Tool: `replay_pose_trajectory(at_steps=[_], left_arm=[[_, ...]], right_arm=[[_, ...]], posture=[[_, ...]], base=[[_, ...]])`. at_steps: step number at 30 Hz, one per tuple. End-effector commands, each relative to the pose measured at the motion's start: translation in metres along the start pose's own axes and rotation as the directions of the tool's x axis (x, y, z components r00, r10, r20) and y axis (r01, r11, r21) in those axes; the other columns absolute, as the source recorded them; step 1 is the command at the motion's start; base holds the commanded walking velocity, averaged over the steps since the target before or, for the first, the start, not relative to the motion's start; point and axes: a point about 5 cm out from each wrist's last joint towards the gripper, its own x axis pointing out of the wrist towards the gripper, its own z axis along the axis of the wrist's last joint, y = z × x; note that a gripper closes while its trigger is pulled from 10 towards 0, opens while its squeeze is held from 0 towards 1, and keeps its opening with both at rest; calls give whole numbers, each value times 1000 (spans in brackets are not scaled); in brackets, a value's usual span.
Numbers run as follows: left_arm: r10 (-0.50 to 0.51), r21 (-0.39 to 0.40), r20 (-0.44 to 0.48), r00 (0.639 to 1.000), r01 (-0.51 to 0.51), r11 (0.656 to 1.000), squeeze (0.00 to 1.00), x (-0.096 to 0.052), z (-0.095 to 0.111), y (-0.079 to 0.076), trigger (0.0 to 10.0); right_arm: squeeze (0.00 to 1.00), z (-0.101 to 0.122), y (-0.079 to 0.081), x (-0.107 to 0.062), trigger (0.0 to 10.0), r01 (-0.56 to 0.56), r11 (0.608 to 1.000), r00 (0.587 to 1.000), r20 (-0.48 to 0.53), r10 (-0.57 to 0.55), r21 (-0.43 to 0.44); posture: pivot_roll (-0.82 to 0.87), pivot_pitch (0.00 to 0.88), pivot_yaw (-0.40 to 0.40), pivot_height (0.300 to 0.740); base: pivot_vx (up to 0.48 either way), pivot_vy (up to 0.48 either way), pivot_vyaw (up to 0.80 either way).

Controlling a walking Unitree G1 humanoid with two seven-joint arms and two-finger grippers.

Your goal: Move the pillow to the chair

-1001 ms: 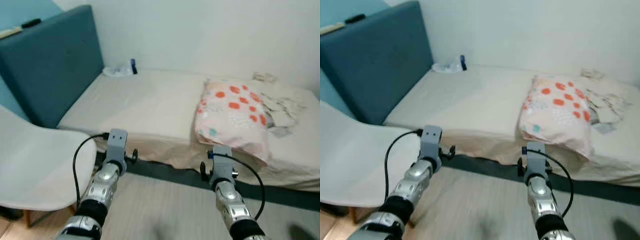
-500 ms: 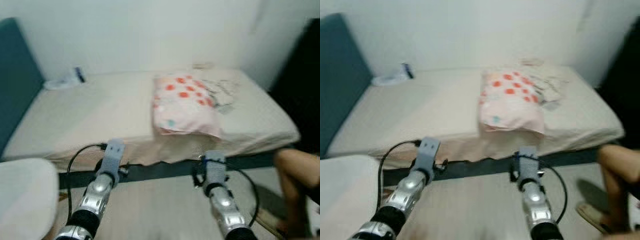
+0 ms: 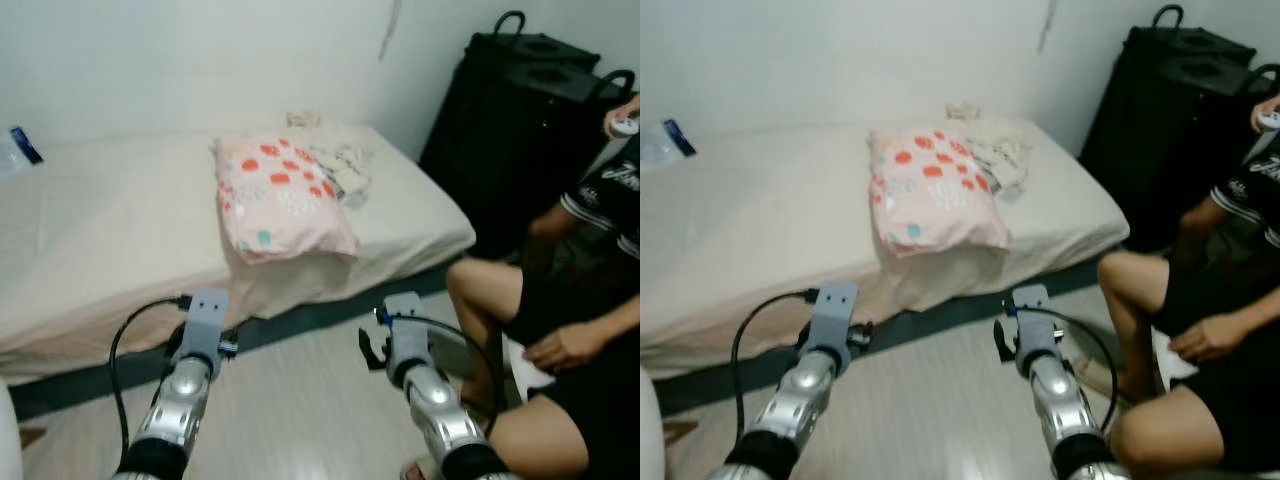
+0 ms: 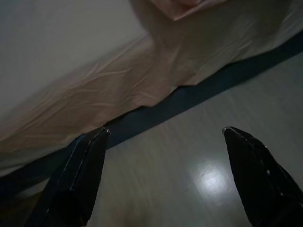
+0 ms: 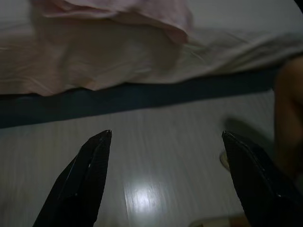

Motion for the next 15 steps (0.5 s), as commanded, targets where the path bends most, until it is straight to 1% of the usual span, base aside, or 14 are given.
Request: replay_pose_trajectory(at_steps=[1,3,5,6,9,10,15], left_arm=[[-4,-3,-4,1000,4,1000,0,-2,0,-3,10000],[-2,-5,-5,1000,2,1000,0,-2,0,-3,10000],[-4,-14,10,1000,4,1000,0,-2,2,-4,10000],[-4,-18,13,1000,5,1000,0,-2,3,-4,10000],[-2,-41,32,1000,4,999,0,-2,6,-4,10000],[-3,-78,41,999,6,997,0,-2,7,-5,10000],[-2,-78,46,999,5,997,0,-1,9,-5,10000]], right_arm=[[0,-4,-7,-2,10000,16,1000,1000,-10,-16,-5],[0,-3,-8,-1,10000,17,1000,1000,-9,-17,-4],[0,-1,-9,-1,10000,17,1000,1000,11,-17,24],[0,0,-9,-1,10000,19,1000,1000,18,-19,-2],[0,1,-8,-1,10000,11,1000,1000,22,-11,0],[0,2,-6,0,10000,3,1000,999,35,-4,20],[0,3,-6,0,10000,5,1000,999,42,-6,20]], posture=[[14,87,-71,740],[13,84,-71,740],[13,83,-68,740],[8,82,-66,740],[5,81,-63,740],[4,81,-60,740],[-2,77,-54,740]], base=[[0,0,-800],[0,0,-800],[0,0,-800],[0,0,0],[0,0,0],[0,0,0],[0,0,0]])
